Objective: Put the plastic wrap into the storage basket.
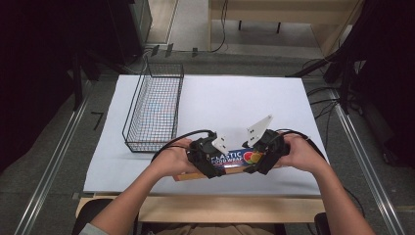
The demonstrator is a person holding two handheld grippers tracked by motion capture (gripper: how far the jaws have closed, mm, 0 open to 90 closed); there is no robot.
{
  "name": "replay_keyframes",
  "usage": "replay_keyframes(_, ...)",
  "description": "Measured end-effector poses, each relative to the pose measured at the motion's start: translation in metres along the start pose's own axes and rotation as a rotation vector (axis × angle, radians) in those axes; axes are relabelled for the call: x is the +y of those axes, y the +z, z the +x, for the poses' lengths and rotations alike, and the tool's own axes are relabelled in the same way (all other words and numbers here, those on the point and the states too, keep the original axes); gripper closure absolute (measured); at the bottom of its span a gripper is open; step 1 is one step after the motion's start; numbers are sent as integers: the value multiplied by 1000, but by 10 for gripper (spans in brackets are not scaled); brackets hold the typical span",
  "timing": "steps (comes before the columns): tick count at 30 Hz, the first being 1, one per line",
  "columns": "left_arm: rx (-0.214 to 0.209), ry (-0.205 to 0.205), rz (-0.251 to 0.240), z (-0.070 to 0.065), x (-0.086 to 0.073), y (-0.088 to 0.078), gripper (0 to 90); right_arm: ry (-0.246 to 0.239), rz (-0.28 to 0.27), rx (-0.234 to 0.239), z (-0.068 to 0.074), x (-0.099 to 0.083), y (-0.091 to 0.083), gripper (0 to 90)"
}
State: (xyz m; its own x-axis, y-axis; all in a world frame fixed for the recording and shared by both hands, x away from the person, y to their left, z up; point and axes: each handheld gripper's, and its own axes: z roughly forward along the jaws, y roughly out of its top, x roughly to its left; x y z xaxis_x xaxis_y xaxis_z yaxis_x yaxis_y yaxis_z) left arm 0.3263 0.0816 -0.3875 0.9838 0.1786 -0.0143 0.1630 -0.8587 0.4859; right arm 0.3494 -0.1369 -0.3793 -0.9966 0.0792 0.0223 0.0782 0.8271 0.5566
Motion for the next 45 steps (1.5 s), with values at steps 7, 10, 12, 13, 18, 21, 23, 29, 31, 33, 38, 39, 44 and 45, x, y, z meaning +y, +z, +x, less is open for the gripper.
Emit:
replay_keyframes(7,12,-55,-8,4,-6,-7,406,65,-43,-65,-7,-17,-18,188)
replay_keyframes(10,22,-61,-14,5,-8,-10,406,98,-62,-87,-11,-23,-25,187)
replay_keyframes(12,21,-62,-8,5,-9,-12,406,105,-72,-104,-12,-26,-28,187)
replay_keyframes(13,19,-64,-8,6,-10,-12,405,108,-74,-111,-12,-27,-29,187)
replay_keyframes(18,28,-99,5,8,-14,-12,405,111,-77,-167,-13,-31,-33,184)
replay_keyframes(21,29,-105,9,9,-15,-12,405,126,-86,-186,-15,-34,-35,184)
replay_keyframes(23,29,-111,13,8,-16,-13,405,137,-89,-191,-15,-36,-37,184)
replay_keyframes(29,45,-126,20,10,-19,-15,404,176,-123,-228,-16,-43,-53,184)
replay_keyframes(31,43,-138,16,11,-19,-17,404,184,-132,-244,-16,-46,-58,183)
replay_keyframes(33,45,-137,12,11,-19,-19,404,194,-137,-255,-16,-49,-62,184)
replay_keyframes(38,50,-161,4,12,-19,-24,404,221,-148,-270,-17,-58,-65,183)
replay_keyframes(39,50,-169,5,12,-19,-25,404,228,-168,-269,-17,-60,-65,184)
replay_keyframes(44,53,-212,-14,12,-18,-31,404,260,-174,-291,-17,-72,-68,183)
replay_keyframes(45,53,-220,-20,12,-18,-32,403,271,-172,-294,-17,-74,-68,183)
